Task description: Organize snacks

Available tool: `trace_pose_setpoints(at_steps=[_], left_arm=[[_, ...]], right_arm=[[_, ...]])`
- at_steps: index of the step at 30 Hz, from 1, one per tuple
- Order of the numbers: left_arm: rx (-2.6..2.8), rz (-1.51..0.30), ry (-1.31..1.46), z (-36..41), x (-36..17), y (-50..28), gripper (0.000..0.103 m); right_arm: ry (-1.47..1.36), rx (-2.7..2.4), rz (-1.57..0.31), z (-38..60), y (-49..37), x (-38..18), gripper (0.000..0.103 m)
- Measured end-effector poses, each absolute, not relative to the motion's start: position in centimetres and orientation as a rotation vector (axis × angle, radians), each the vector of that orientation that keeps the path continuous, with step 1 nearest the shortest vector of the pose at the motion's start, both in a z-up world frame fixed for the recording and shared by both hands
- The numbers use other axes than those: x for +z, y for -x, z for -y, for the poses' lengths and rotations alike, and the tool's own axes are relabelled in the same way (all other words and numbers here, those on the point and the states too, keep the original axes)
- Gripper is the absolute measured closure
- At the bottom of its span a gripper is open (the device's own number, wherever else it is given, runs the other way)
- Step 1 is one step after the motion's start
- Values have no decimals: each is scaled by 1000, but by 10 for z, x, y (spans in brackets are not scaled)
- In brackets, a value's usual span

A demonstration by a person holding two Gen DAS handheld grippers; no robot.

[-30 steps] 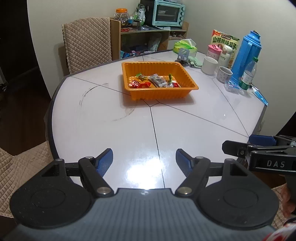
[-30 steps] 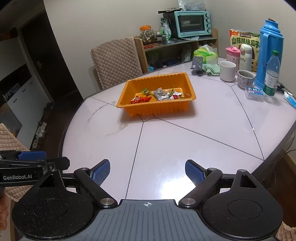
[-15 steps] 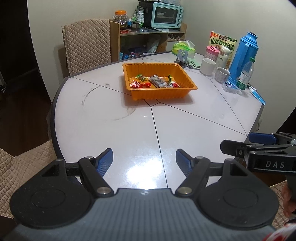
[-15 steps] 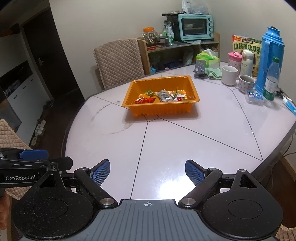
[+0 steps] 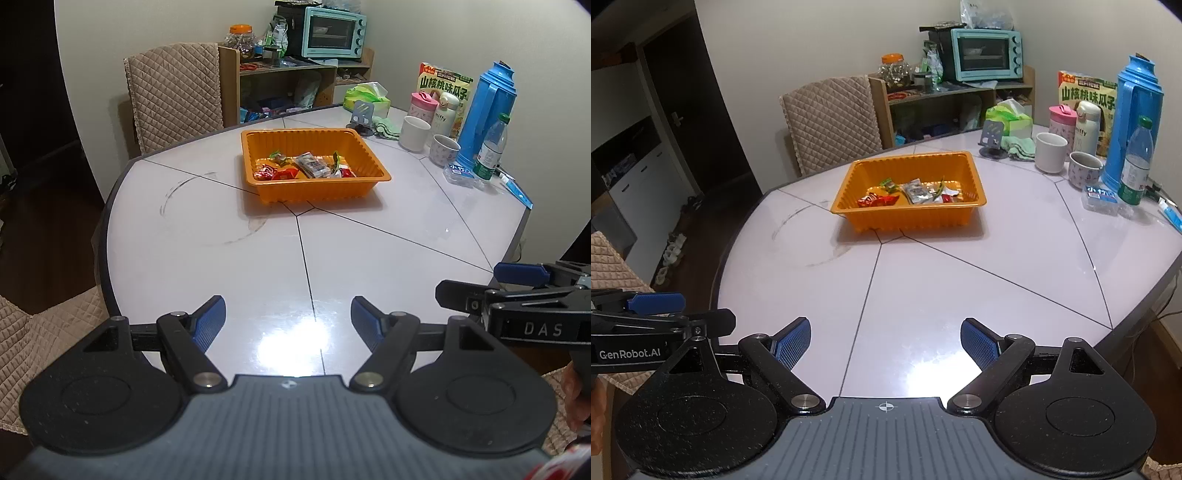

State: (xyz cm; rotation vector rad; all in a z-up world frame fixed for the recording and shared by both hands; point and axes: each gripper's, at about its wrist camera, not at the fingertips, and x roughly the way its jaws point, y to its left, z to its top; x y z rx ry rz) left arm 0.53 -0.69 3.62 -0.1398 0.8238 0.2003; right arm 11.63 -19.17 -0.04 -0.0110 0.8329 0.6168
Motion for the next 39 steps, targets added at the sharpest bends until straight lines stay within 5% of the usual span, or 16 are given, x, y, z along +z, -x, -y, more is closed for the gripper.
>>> trace_pose_setpoints(at_steps=[39], left_arm=[[240,-828,155,38,39,-4,30]], right_arm=[[22,666,-838,219,-125,-1,15]])
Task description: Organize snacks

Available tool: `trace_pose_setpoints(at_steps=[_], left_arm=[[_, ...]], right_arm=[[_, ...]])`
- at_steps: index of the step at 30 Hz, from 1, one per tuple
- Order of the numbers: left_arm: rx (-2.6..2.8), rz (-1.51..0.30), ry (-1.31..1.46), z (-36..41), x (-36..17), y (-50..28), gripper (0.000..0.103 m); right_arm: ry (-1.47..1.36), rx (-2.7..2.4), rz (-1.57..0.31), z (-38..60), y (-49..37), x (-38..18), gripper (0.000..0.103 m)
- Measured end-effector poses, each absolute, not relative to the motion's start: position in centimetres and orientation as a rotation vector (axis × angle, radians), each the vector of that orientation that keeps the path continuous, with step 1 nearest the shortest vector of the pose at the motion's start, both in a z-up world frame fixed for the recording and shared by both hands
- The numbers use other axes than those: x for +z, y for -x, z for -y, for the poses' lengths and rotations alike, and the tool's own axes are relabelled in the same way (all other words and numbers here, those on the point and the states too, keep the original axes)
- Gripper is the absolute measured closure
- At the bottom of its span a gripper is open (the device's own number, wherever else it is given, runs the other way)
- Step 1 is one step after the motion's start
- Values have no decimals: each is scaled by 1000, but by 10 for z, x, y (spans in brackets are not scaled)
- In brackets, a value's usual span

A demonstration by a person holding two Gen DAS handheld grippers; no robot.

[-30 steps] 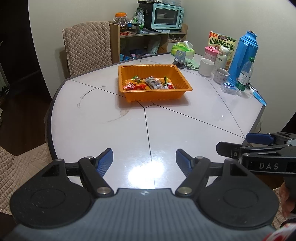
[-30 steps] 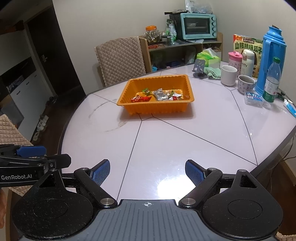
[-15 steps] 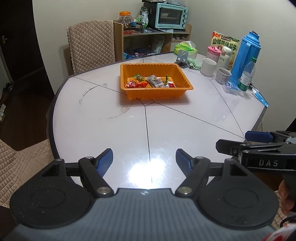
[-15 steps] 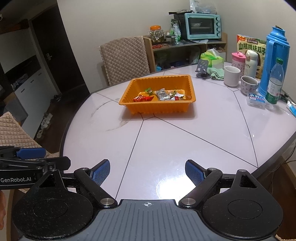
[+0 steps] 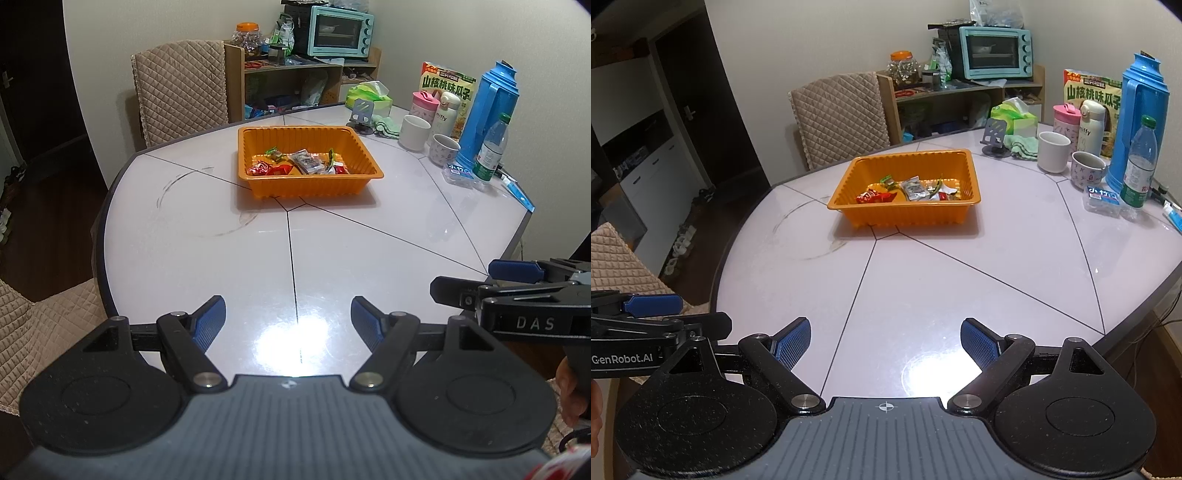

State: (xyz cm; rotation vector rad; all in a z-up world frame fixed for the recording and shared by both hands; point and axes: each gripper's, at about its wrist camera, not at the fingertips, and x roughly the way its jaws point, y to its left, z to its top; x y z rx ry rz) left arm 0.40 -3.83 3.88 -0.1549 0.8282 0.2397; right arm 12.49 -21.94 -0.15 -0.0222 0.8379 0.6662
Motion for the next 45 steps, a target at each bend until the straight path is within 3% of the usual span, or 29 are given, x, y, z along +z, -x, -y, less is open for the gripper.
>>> trace_pose_setpoints(at_steps=[45], left_arm=[[227,-834,152,37,36,-11,30]], right_arm=[[15,657,-845,213,-129,-3,15]])
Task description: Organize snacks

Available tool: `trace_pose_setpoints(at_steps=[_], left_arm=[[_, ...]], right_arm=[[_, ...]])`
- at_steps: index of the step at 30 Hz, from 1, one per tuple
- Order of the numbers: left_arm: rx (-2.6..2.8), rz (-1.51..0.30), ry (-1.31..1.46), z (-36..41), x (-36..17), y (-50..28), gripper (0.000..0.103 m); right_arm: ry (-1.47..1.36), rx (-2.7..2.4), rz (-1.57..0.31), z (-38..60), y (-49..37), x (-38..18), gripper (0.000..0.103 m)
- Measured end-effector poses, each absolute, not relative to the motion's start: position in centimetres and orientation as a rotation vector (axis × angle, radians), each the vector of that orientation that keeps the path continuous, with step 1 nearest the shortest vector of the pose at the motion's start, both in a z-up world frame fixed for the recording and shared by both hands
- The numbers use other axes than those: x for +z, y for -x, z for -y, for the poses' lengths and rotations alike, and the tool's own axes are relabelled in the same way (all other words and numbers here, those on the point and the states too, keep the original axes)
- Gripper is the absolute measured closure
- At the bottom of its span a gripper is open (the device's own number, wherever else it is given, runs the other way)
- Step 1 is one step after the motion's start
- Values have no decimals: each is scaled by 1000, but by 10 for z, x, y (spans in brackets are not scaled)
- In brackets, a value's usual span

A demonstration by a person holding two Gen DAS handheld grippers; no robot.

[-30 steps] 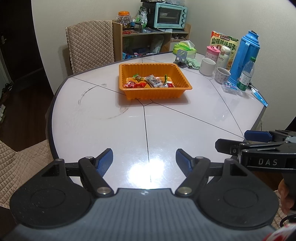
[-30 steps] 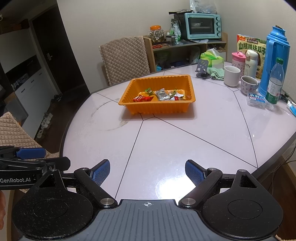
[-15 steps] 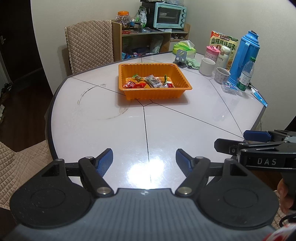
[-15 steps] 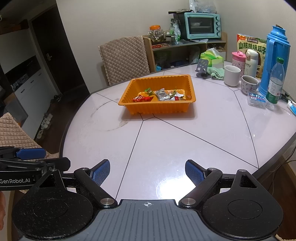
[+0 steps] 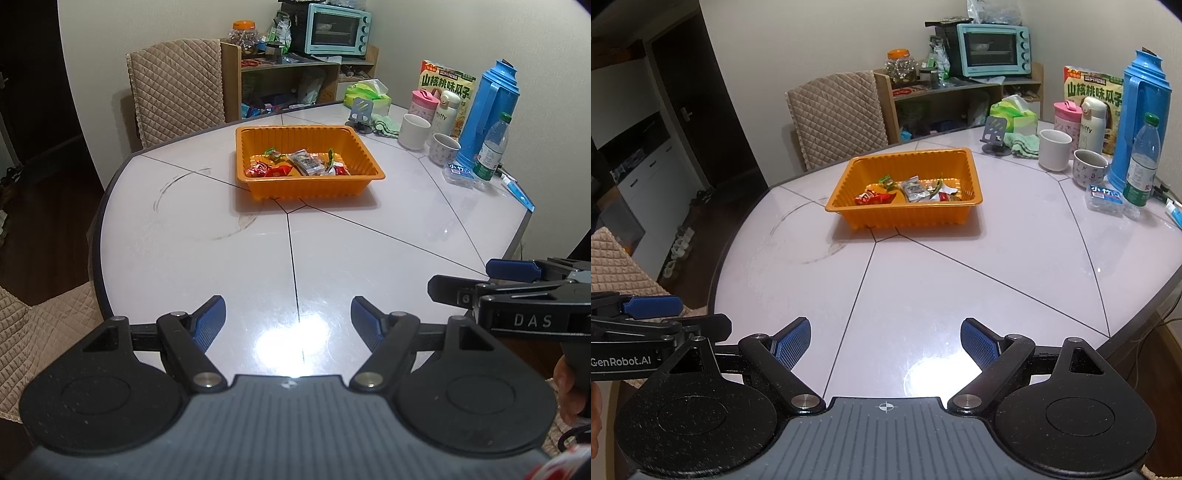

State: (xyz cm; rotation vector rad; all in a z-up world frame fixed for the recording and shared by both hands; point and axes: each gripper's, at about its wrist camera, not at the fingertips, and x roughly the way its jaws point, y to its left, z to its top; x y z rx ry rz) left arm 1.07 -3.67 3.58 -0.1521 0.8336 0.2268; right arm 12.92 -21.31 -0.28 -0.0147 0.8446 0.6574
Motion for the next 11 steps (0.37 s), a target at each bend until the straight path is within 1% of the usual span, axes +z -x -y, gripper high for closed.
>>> trace_pose_setpoints(at_steps=[11], left_arm=[[197,-842,147,28,33,-22,27]], right_arm=[[5,628,-851,210,-135,-4,15]])
